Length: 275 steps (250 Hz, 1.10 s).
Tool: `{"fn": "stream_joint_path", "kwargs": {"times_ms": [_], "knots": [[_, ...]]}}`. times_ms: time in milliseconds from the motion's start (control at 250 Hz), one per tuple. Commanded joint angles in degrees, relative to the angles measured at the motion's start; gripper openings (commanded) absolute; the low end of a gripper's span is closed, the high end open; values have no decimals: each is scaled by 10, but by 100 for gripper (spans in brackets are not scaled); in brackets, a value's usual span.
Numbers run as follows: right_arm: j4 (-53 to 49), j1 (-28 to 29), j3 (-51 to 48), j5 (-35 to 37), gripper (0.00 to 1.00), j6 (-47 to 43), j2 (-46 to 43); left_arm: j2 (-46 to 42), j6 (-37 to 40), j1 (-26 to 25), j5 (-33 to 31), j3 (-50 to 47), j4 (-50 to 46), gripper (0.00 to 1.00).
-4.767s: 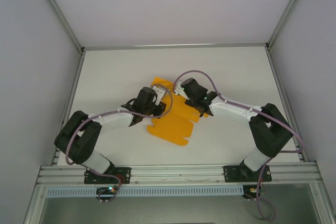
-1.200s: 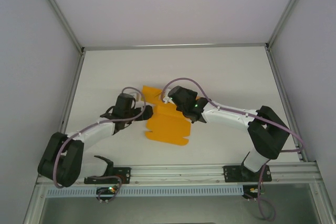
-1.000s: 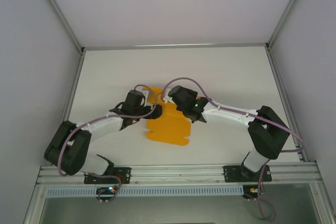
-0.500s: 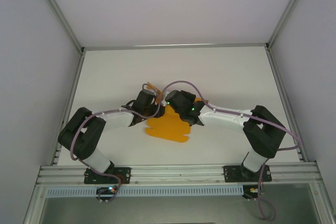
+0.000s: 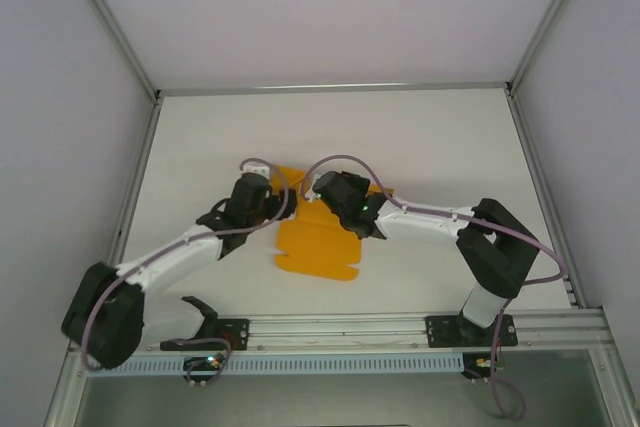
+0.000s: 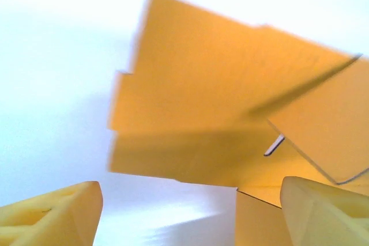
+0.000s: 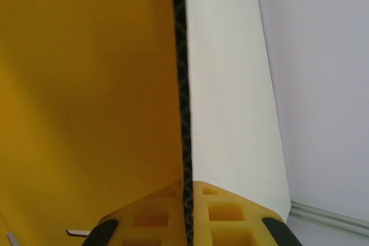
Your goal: Assemble paper box
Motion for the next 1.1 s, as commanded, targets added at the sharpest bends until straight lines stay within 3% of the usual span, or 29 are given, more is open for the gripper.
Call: {"fn": "stream_joint_path", "kwargs": {"times_ms": [0, 104, 200, 327, 427, 503, 567, 687, 895, 1094], "knots": [[18, -9, 5, -1, 0, -27, -17, -68, -22, 36, 13, -27, -42, 73], [73, -9, -12, 6, 0, -76, -19, -131, -47, 82, 69, -56, -35, 72], [198, -9, -50, 8, 0, -177, -15, -165, -43, 114, 101, -65, -38, 76], [337, -11, -56, 40, 0, -313, 22, -141, -24, 143, 112, -37, -77, 82], [519, -14, -75, 38, 0, -437, 66, -111, -17, 150, 123, -16, -73, 82], [573, -21, -64, 46, 0, -481, 95, -92, -12, 155, 126, -6, -54, 83], [565, -25, -60, 36, 0, -479, 105, -77, 0, 162, 131, 6, -41, 83], [497, -25, -62, 16, 0, -390, 105, -47, 28, 177, 127, 41, -41, 82], [591, -23, -116, 23, 0, -386, 154, 20, 89, 195, 190, 76, -11, 80], [583, -22, -132, 22, 0, -365, 175, 91, 120, 197, 214, 107, 6, 76]]}}
